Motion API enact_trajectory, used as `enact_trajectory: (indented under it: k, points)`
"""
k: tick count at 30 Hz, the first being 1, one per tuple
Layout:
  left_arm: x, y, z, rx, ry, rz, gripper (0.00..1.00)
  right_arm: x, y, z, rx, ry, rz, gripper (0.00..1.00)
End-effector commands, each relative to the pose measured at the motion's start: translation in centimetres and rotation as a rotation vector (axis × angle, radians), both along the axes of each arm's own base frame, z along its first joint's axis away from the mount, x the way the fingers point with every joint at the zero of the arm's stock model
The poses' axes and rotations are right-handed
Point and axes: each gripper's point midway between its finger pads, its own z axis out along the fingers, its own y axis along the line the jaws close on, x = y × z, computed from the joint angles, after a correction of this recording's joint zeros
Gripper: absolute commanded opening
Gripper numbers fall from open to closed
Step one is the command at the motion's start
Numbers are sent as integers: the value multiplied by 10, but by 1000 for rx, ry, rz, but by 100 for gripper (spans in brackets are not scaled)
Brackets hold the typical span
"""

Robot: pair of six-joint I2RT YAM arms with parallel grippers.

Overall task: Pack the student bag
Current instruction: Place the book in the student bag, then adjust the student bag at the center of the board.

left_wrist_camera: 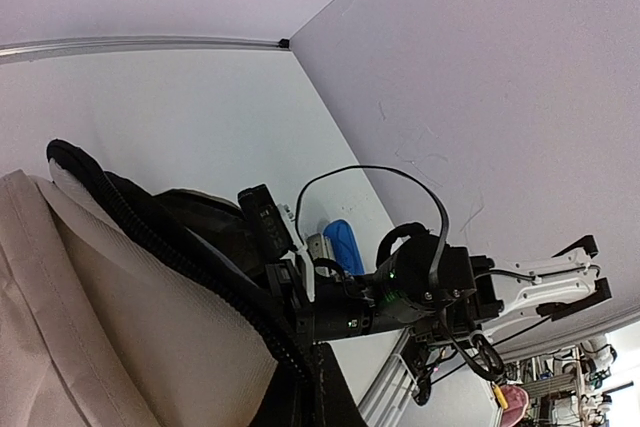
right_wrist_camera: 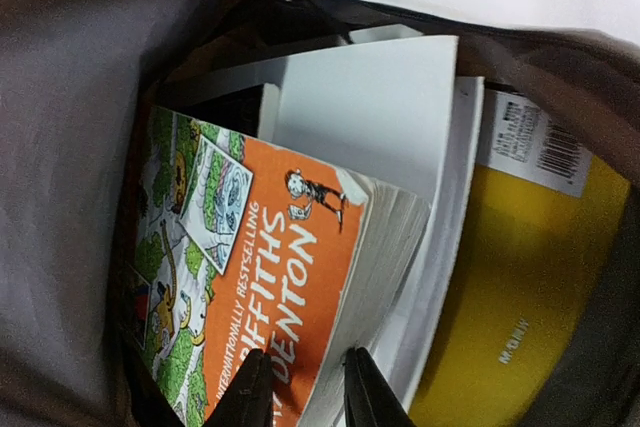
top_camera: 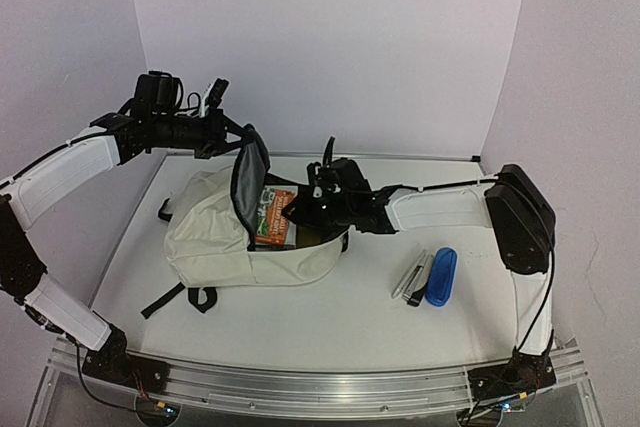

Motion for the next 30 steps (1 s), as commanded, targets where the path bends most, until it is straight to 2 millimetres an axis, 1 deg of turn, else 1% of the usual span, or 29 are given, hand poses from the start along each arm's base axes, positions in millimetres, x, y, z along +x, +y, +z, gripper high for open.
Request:
enact_trajectory:
  k: [1,4,6,9,11,14,15,17,18,20,22,24,26,28,30]
  points:
    - [-5,-6,41,-63,-116,-61,0,-10,52,45,170,-85,135,23]
    - [-5,-11,31,-61,-87,-92,0,-8,67,40,182,-88,167,23]
    - [-6,-13,24,-52,-72,-103,0,-7,71,43,188,-101,176,23]
    - [-6,-13,15,-23,-55,-97,0,-4,65,55,174,-154,157,26]
    - [-6,-15,8,1,-51,-93,0,-1,54,72,164,-205,122,31]
    - [-7,-25,-6,66,-45,-93,0,9,25,88,120,-259,22,36]
    - [-9,-32,-11,86,-41,-101,0,13,12,94,112,-269,-12,37]
    - [-13,-47,-23,114,-27,-127,0,22,-15,99,86,-280,-84,40]
    - [-16,-57,-31,119,-8,-147,0,28,-32,98,57,-287,-132,43]
    - [-20,-72,-42,114,22,-173,0,34,-64,102,-1,-316,-222,48]
    - [-23,-88,-55,118,38,-191,3,37,-99,105,-65,-338,-313,54]
    - [-29,-104,-67,133,42,-210,10,40,-129,106,-111,-345,-386,57]
    - [-36,-120,-81,155,59,-245,19,42,-153,108,-124,-337,-426,59]
    - [-43,-131,-91,176,78,-279,34,45,-169,108,-130,-329,-442,60]
    - [-48,-137,-95,192,80,-290,53,46,-172,109,-135,-326,-426,61]
